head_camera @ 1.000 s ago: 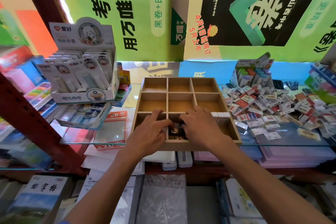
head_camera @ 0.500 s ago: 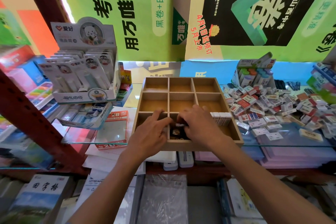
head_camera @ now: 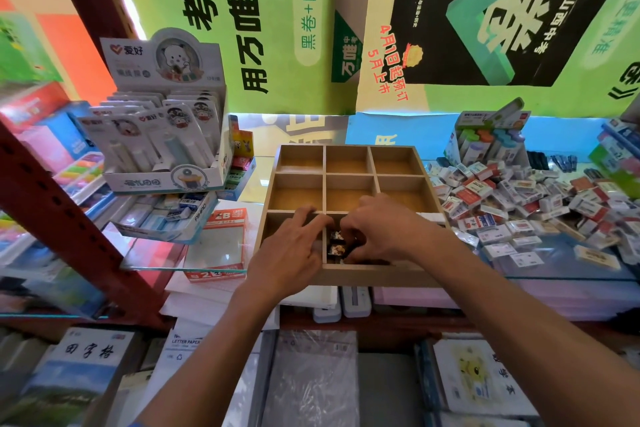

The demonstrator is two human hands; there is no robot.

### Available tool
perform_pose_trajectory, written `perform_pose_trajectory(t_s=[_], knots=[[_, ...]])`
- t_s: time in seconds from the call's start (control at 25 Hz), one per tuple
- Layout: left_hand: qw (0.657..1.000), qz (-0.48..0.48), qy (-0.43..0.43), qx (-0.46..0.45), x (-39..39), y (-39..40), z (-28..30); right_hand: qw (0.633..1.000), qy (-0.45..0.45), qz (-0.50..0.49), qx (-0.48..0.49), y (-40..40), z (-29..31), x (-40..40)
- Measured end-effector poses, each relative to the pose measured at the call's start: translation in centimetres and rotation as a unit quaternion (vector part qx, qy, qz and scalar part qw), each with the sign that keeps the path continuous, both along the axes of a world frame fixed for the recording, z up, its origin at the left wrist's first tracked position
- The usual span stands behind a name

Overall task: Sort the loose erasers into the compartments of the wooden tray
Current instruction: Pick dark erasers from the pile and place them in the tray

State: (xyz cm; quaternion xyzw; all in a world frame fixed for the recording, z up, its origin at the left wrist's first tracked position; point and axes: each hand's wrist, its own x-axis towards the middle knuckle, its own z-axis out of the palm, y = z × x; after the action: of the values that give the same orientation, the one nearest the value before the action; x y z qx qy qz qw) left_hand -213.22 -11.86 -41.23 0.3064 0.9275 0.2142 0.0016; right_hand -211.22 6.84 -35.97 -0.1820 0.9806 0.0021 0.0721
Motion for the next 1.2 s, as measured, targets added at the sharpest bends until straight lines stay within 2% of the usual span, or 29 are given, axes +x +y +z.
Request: perform_pose_trajectory(t_s=[0.12, 0.2, 0.32, 0.48, 0.68, 0.88, 1.04, 1.2], knots=[[1.0, 0.002, -0.002, -0.007, 0.1, 0.1, 0.2, 0.997, 0.065, 0.025, 0.013, -0.3, -0.6, -0.1], [1.0, 0.003, 0.001, -0.008, 0.2, 0.1, 0.2, 0.999, 0.037, 0.013, -0.008, 0.2, -0.6, 0.1], [1.0, 0.008, -0.003, -0.008, 0.2, 0.2, 0.2, 1.0, -0.021, 0.0, 0.015, 0.8, -0.2, 0.2], [1.0, 0.007, 0.002, -0.007, 0.2, 0.2, 0.2, 0.998, 0.044, -0.037, 0.026, 0.2, -0.7, 0.8], [1.0, 0.006, 0.002, -0.006, 0.2, 0.1, 0.2, 0.997, 0.039, -0.061, 0.016, 0.5, 0.1, 1.4], [1.0, 0.013, -0.003, -0.008, 0.4, 0.2, 0.3, 0.996, 0.046, -0.076, -0.025, -0.4, -0.7, 1.8], [1.0, 0.016, 0.005, -0.006, 0.4, 0.4, 0.4, 0.989, 0.009, -0.111, -0.099, 0.1, -0.5, 1.6], [1.0, 0.016, 0.006, 0.002, 0.5, 0.7, 0.5, 0.991, 0.063, -0.111, -0.04, 0.3, -0.2, 2.3]])
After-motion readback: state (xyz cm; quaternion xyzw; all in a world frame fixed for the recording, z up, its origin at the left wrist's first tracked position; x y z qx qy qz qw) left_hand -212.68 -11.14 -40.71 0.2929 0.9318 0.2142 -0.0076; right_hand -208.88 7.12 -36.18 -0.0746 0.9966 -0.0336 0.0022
